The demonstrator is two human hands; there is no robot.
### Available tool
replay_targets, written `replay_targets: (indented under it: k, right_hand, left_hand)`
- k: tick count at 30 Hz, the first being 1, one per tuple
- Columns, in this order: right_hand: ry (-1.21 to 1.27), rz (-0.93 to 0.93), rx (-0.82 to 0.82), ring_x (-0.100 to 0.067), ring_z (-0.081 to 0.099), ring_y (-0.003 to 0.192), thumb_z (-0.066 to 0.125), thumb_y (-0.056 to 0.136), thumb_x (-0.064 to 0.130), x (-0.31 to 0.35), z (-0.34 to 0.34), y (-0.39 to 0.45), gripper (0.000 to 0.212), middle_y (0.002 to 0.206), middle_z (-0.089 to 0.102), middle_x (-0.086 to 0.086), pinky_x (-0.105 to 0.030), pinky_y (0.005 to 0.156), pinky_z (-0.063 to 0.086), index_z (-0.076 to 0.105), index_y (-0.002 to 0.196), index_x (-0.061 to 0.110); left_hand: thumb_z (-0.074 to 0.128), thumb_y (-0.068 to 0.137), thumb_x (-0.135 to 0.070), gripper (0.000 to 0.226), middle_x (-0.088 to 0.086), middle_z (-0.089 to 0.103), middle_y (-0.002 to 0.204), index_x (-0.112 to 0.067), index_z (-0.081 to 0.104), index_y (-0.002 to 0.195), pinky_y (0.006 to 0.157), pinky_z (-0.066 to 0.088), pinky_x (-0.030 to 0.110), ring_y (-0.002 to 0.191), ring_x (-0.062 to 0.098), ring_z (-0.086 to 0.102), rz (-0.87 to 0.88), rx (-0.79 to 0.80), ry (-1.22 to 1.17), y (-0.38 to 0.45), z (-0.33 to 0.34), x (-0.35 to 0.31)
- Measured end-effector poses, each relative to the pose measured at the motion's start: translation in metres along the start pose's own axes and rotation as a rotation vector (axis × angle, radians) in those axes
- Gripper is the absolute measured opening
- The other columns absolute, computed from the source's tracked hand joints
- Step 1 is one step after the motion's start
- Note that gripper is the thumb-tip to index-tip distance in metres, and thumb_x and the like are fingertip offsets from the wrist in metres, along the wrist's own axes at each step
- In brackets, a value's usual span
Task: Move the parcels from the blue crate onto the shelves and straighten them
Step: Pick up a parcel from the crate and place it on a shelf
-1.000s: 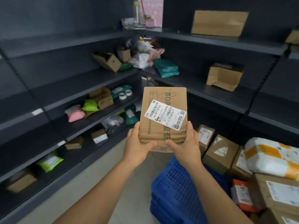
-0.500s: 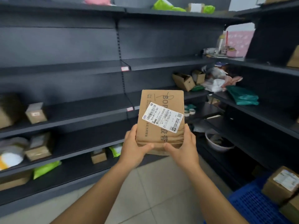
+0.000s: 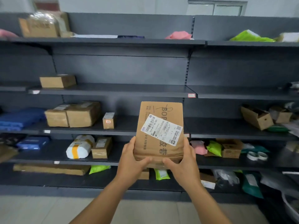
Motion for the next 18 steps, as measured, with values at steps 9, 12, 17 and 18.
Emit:
replay_targets:
  k: [9,12,17,18]
  right_hand:
    - [0.058,-0.147,0.083,-0.012,0.036,0.131,0.076,0.08,0.032,0.058,0.078,0.109,0.103,0.152,0.018,0.011,-0.026,0.094,0.042,0.003,0.154,0.03]
    - [0.054,-0.183,0.094,-0.014,0.034,0.134,0.074,0.081,0.036,0.08,0.098,0.155,0.103,0.152,0.017,0.01,-0.033,0.099,0.043,0.002,0.154,0.031]
    - [0.058,-0.279,0.147,-0.016,0.036,0.134,0.067,0.085,0.044,0.12,0.133,0.223,0.091,0.154,0.021,0.015,-0.043,0.101,0.046,0.006,0.153,0.038]
    - [0.066,-0.303,0.158,-0.015,0.037,0.133,0.066,0.086,0.042,0.129,0.141,0.234,0.088,0.153,0.024,0.014,-0.043,0.1,0.046,0.009,0.152,0.039]
  left_hand:
    - [0.078,0.077,-0.03,0.096,-0.013,0.032,0.146,-0.033,0.017,0.151,0.111,0.037,0.036,0.129,0.005,0.037,0.031,-0.197,0.067,0.101,-0.069,0.012]
    - [0.077,0.078,-0.029,0.092,-0.014,0.037,0.144,-0.034,0.02,0.15,0.108,0.04,0.035,0.127,0.004,0.04,0.045,-0.254,0.058,0.143,-0.087,0.011]
    - [0.075,0.08,-0.032,0.089,-0.013,0.04,0.143,-0.031,0.021,0.151,0.108,0.041,0.034,0.123,0.003,0.041,0.035,-0.354,0.099,0.206,-0.123,0.006]
    - [0.075,0.08,-0.033,0.089,-0.011,0.041,0.143,-0.03,0.022,0.151,0.108,0.041,0.036,0.125,0.005,0.042,0.032,-0.38,0.112,0.217,-0.132,0.005]
Point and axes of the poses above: each hand's wrist, its own y-axis towards the middle knuckle, its own z-axis out of the palm, x = y × z, the point moved 8 cm from there along y, towards the middle knuckle
